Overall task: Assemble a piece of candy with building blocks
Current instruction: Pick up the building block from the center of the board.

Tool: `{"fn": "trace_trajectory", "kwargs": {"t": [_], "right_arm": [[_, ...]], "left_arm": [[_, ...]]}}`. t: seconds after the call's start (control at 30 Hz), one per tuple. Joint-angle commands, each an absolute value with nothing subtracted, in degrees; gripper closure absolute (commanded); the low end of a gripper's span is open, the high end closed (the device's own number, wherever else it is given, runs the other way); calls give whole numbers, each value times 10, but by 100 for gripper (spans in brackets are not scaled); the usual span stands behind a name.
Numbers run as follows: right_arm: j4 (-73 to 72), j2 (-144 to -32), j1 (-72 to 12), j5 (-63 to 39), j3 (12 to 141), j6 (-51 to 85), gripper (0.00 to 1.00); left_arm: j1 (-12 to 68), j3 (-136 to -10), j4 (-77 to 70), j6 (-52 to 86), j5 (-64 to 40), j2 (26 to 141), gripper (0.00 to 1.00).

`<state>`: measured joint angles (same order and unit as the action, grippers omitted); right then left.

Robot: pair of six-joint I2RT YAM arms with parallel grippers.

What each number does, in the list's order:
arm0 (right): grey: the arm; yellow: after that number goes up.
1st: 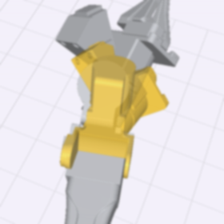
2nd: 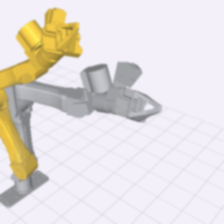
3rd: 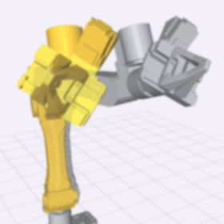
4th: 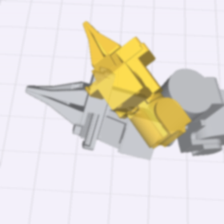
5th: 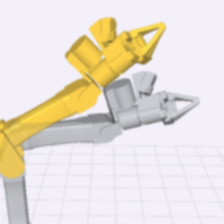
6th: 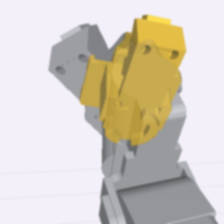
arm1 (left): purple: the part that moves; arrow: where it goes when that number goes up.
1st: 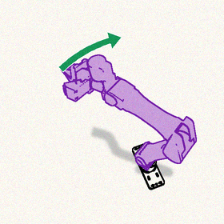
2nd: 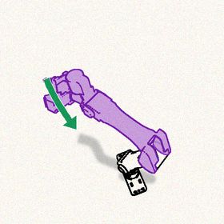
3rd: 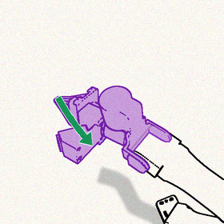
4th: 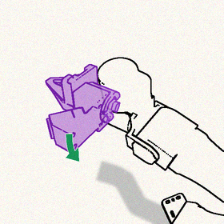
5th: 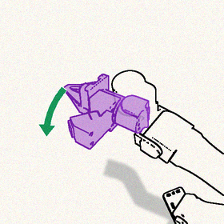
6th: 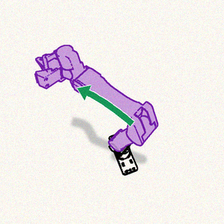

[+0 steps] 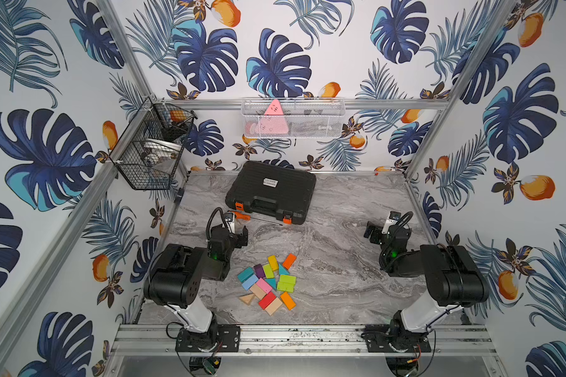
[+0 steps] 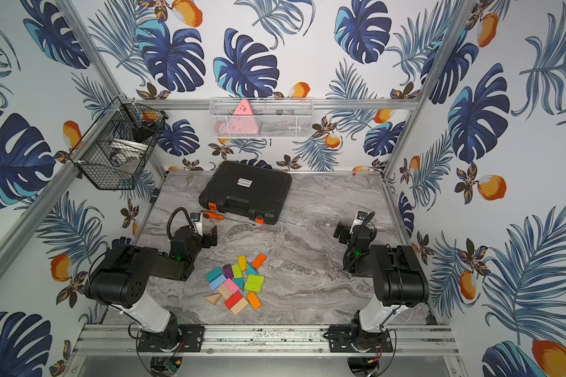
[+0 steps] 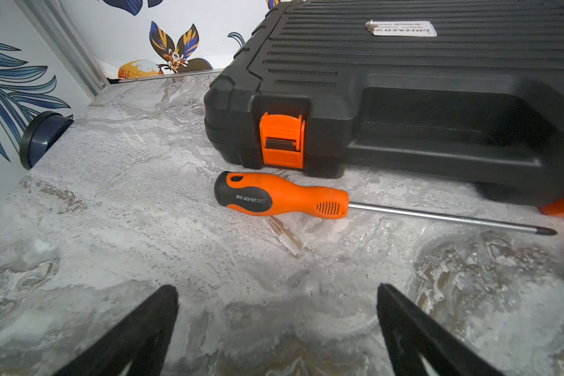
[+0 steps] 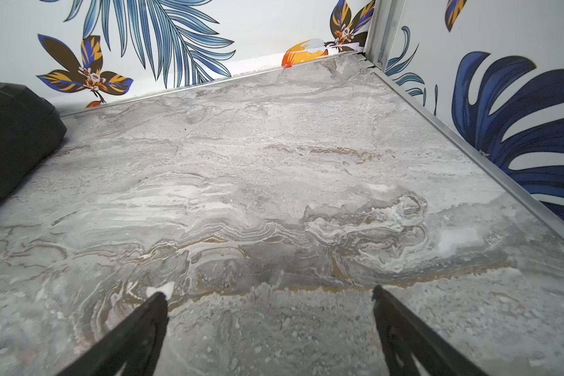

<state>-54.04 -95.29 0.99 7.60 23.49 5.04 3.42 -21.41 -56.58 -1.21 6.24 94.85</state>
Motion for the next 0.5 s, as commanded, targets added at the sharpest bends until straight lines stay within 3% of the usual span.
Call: {"fn": "trace_trajectory", "kwargs": {"t": [0.0,0.47], "right_arm": [[-549,-953,11,66,235,45,0],[-543,-952,16,61,237,52,0]], "left_arm": [[34,-214,-582,-10,63,946,1],[32,-216,-579,-8,58,946,1]]}}
